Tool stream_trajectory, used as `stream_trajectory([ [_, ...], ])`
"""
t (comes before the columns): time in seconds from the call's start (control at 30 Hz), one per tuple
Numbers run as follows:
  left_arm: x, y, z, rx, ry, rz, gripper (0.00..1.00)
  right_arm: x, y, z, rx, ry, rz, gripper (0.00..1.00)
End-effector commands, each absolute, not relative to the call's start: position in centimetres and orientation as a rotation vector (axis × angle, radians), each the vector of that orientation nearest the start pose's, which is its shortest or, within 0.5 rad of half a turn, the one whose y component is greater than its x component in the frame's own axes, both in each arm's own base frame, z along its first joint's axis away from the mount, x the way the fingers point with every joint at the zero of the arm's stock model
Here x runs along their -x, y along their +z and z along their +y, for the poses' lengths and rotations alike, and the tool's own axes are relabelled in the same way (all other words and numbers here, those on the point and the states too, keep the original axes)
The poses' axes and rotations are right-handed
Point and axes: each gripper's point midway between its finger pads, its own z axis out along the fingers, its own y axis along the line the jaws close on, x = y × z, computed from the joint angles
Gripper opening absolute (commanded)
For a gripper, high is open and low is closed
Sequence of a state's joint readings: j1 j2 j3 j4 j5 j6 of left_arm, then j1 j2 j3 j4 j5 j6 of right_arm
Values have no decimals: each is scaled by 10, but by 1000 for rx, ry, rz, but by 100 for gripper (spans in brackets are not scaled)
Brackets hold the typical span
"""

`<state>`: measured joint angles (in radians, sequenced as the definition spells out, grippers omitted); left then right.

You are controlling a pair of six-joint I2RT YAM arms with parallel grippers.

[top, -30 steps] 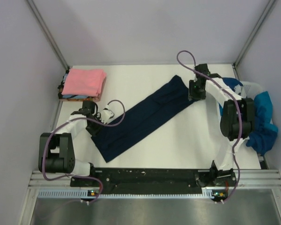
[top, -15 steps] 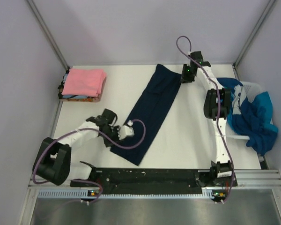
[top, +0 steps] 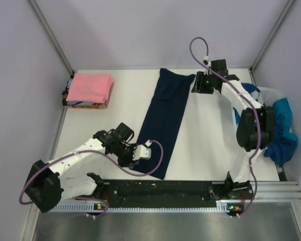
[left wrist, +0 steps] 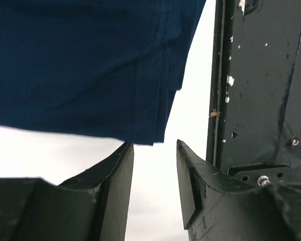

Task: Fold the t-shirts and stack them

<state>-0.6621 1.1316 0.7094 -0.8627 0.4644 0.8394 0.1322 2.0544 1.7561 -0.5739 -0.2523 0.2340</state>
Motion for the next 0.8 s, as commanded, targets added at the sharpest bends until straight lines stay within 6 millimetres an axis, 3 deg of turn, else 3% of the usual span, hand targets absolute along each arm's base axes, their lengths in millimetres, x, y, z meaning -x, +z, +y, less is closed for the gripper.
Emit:
stream_trajectory([
  [0.0,-129,55,-183,-1978,-622,1841,45,-430,222,179,316,582,2074,49],
  [0.13,-132,45,-187,-2021,-591,1736,47,-329,214,226,520,754,1946,47],
  [0.33,-129,23,-180,-2080,-553,1696,47,-207,157,267,881,865,1887,46],
  [0.4,-134,18,-178,-2071,-508,1714,44,-172,150,279,1011,945,1754,45],
  [0.43,-136,18,-177,-2062,-499,1724,40,-153,135,279,1085,959,1718,45],
  [0.57,-130,25,-177,-2038,-532,1755,2,-101,114,288,1427,905,1465,48],
  [0.77,-114,33,-167,-2035,-559,1762,0,-73,69,306,1774,796,1377,54],
])
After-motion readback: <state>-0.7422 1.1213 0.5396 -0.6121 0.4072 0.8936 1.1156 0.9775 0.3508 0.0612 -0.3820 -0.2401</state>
